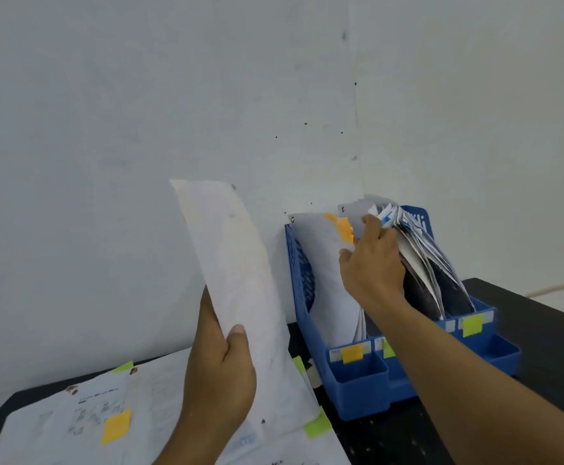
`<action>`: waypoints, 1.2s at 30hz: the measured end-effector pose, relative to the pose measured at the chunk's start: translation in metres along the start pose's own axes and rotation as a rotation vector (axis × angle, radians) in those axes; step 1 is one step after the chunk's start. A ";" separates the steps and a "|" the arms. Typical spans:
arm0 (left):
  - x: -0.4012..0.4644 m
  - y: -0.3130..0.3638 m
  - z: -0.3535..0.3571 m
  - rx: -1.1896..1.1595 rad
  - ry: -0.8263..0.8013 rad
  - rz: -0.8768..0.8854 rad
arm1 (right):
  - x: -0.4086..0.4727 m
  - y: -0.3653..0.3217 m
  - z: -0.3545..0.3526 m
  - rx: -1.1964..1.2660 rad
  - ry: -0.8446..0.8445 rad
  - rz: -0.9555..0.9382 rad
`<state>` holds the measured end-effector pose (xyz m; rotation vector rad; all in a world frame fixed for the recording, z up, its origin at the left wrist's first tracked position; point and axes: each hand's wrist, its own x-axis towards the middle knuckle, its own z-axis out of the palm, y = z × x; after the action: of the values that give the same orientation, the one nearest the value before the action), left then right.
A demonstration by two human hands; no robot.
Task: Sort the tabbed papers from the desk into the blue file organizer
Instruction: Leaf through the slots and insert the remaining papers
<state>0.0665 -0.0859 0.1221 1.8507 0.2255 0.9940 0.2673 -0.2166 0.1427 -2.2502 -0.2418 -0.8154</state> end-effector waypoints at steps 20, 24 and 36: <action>0.070 -0.002 0.135 0.086 -0.091 -0.007 | 0.014 0.001 -0.020 0.203 -0.159 -0.040; 0.073 -0.016 0.151 0.086 -0.115 -0.043 | 0.012 0.004 -0.021 0.258 -0.188 -0.028; 0.049 -0.059 0.149 0.044 -0.062 -0.036 | 0.004 0.010 -0.018 0.427 -0.234 -0.037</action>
<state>0.2204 -0.1301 0.0722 1.9080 0.2437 0.9119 0.2657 -0.2368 0.1497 -1.9342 -0.5177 -0.4626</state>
